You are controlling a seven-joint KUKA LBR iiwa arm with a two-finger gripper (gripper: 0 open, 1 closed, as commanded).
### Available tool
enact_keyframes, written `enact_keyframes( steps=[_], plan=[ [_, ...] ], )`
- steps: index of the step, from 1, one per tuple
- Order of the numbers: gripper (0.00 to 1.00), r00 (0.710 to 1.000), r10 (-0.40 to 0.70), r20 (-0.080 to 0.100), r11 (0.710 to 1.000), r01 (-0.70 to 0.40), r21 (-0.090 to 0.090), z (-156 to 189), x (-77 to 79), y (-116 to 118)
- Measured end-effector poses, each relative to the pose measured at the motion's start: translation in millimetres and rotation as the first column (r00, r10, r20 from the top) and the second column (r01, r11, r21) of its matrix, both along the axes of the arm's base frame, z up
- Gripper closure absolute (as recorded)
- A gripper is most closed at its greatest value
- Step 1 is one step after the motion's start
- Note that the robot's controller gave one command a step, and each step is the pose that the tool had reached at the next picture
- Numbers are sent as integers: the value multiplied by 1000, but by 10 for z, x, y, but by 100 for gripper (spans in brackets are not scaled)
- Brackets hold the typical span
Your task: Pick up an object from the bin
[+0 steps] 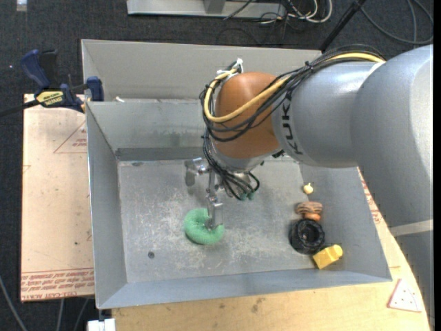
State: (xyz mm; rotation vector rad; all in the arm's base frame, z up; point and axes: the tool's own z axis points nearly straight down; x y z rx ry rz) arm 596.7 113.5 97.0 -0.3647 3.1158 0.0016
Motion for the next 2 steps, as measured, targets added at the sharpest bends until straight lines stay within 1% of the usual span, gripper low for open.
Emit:
enact_keyframes(
  steps=[1,2],
  plan=[
    [0,997,77,-10,997,-77,2,-248,-36,-148],
    [100,997,79,-4,997,-79,0,-242,-811,-4]
  ],
)
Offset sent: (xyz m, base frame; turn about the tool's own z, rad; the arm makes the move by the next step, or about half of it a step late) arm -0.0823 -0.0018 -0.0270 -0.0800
